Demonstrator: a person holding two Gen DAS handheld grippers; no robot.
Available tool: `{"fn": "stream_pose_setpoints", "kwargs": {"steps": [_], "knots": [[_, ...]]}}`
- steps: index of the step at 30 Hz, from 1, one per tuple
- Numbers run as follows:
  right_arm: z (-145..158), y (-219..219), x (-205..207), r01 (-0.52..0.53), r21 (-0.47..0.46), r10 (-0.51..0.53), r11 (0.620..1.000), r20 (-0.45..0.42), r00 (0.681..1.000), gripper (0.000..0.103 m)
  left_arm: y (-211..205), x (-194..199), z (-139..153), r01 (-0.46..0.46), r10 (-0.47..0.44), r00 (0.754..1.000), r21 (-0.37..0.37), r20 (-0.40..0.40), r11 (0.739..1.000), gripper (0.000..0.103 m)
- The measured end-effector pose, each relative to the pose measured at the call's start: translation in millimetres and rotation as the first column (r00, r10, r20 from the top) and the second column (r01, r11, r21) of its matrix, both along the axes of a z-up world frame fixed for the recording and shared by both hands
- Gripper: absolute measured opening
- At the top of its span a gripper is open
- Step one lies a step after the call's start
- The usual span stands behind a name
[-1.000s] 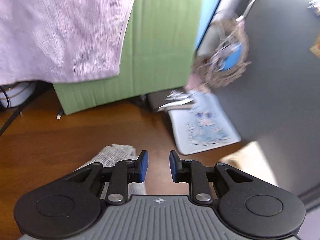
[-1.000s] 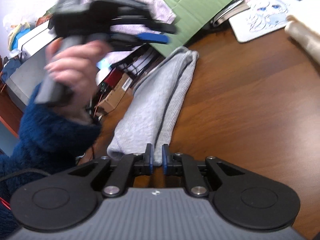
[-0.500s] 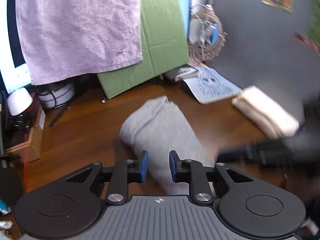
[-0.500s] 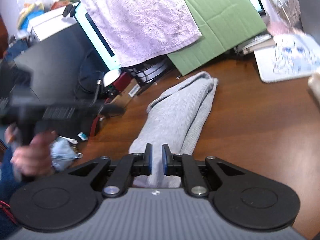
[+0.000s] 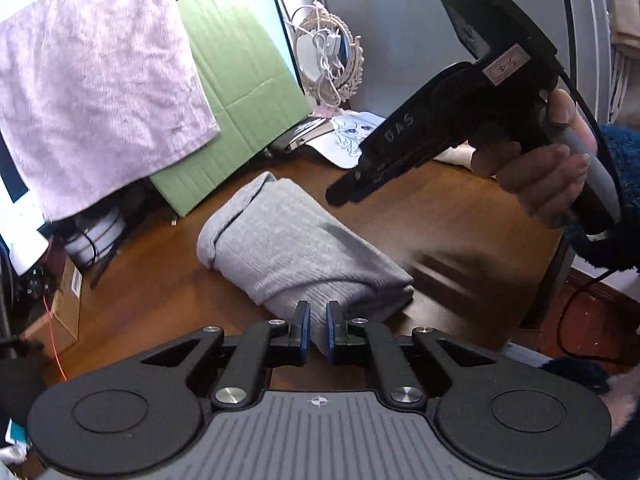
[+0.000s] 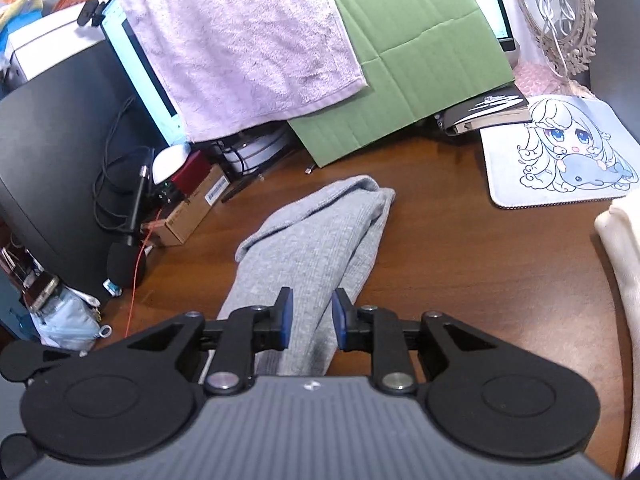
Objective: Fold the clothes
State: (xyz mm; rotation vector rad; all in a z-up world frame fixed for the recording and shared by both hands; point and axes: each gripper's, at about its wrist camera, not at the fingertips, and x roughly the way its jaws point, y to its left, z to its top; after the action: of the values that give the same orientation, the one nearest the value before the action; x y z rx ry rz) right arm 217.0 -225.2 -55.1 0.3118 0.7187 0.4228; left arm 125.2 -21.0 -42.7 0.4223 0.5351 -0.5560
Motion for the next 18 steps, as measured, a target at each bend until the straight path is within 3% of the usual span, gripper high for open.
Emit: {"fn": "stream_pose_setpoints", "kwargs": {"steps": [5,10,14,18], "knots": [[-2,2,2,-0.004,0.022,0.004,1.000,-0.009,1.000,0.024,2,9,-10,-0.011,0.009,0.999,-0.049,-0.051,0.999,0.002],[6,-2,15,0.053,0.030,-0.053,0.998,0.004,0.999,0.030,1,-2,-13,-0.090,0.090,0.996,-0.072,-0.007,0.993,0.001],[8,-20,54,0.152,0.101,-0.145,0.983,-0.069,0.987,0.031,-2,-10,-14,-0.139,0.141,0.990,-0.082,0.022,0.987,0.001],[-2,-30,100,0.232,0.166,-0.206,0.958,-0.163,0.965,0.032,-2,-8,-15,-0.176,0.177,0.984,-0.097,0.002,0.980,0.001]]}}
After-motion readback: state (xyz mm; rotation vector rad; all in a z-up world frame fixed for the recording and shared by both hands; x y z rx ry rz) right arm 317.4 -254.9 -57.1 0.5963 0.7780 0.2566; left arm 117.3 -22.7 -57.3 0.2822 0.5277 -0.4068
